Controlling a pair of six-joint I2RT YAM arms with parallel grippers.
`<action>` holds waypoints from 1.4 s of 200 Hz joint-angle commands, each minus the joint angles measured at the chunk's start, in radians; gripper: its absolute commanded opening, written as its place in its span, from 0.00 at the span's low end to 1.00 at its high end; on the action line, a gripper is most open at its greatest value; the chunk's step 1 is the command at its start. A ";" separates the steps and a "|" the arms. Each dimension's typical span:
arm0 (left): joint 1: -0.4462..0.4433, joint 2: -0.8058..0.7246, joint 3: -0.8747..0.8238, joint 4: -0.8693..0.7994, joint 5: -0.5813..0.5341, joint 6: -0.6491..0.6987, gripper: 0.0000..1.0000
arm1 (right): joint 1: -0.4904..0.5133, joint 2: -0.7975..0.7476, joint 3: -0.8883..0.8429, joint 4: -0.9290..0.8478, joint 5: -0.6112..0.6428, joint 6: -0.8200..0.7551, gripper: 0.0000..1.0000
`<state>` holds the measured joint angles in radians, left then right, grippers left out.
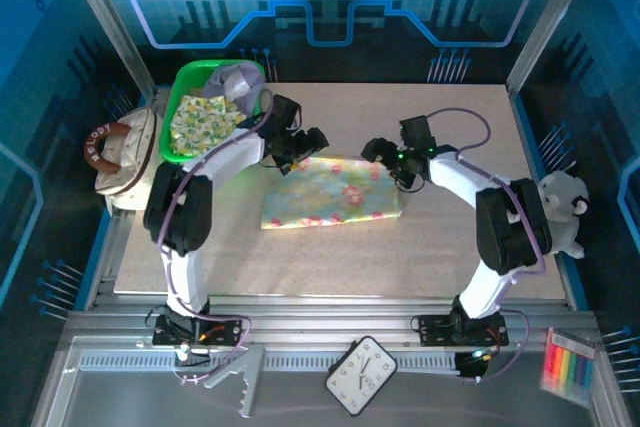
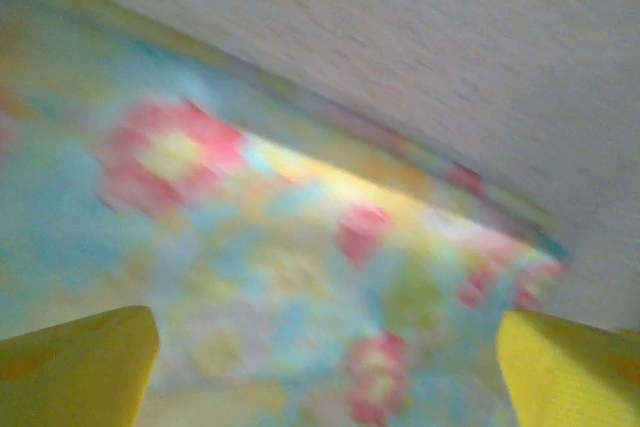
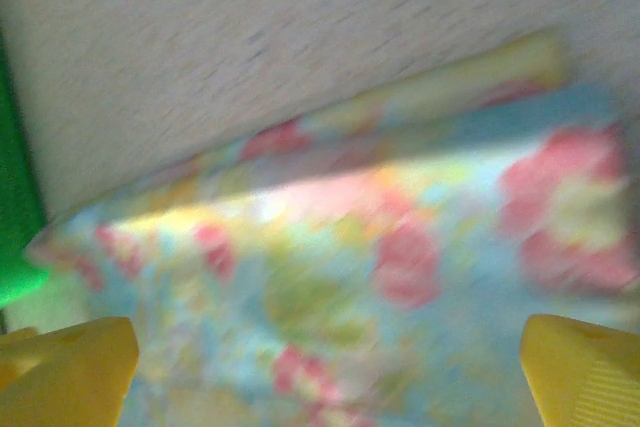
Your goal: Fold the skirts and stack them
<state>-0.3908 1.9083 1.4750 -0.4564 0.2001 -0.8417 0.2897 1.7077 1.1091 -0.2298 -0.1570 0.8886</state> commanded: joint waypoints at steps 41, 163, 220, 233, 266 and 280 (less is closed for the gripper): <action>-0.077 -0.217 -0.454 0.447 0.226 -0.463 0.99 | 0.130 -0.101 -0.222 0.249 -0.196 0.286 1.00; 0.044 -0.242 -0.791 0.369 0.063 -0.433 0.99 | 0.044 -0.091 -0.374 0.148 -0.062 0.195 1.00; 0.046 -0.264 -0.714 0.351 0.100 -0.339 0.99 | -0.062 -0.109 -0.368 0.078 -0.059 0.075 1.00; 0.046 -0.285 -0.692 0.323 0.108 -0.319 0.99 | -0.066 -0.083 -0.366 0.073 -0.079 0.075 1.00; 0.048 -0.353 -0.696 0.188 0.064 -0.268 0.99 | -0.066 -0.035 -0.389 0.115 -0.111 0.117 1.00; 0.057 -0.375 -0.721 0.171 0.069 -0.257 0.99 | -0.066 -0.023 -0.390 0.130 -0.122 0.127 1.00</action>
<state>-0.3550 1.5841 0.7834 -0.1349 0.3218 -1.1675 0.2382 1.6066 0.7593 -0.0334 -0.3222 1.0195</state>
